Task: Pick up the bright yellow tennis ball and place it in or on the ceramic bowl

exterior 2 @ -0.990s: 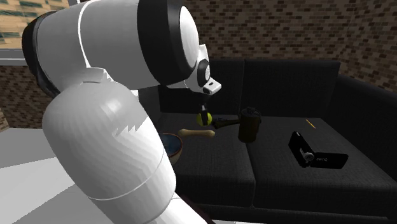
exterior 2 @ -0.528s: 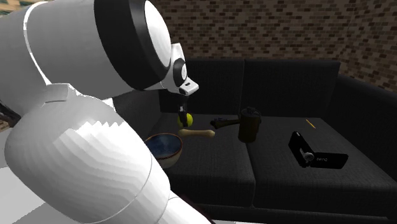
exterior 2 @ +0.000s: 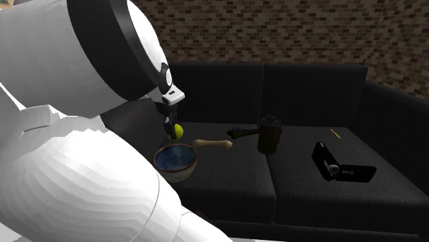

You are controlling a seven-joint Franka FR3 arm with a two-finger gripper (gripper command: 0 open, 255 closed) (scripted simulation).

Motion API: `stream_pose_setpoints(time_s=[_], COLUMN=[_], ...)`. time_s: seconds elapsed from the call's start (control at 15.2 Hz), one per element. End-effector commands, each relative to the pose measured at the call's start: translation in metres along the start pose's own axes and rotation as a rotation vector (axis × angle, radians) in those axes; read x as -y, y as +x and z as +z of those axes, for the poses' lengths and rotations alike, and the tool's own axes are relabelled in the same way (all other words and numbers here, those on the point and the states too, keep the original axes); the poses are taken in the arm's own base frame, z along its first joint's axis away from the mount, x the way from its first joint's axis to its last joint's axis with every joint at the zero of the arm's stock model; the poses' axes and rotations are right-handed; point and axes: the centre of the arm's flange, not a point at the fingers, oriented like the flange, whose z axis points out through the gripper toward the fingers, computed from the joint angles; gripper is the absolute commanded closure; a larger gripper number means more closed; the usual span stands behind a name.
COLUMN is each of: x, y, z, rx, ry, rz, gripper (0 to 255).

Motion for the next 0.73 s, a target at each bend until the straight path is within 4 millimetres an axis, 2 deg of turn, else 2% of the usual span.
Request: stream_pose_setpoints(time_s=[0.0, 0.66], x=[-0.004, -0.014], y=[-0.01, -0.016], z=[0.007, 0.059], rx=[0.0, 0.0], ry=[-0.001, -0.001], rz=[0.002, 0.002], gripper=[255, 255])
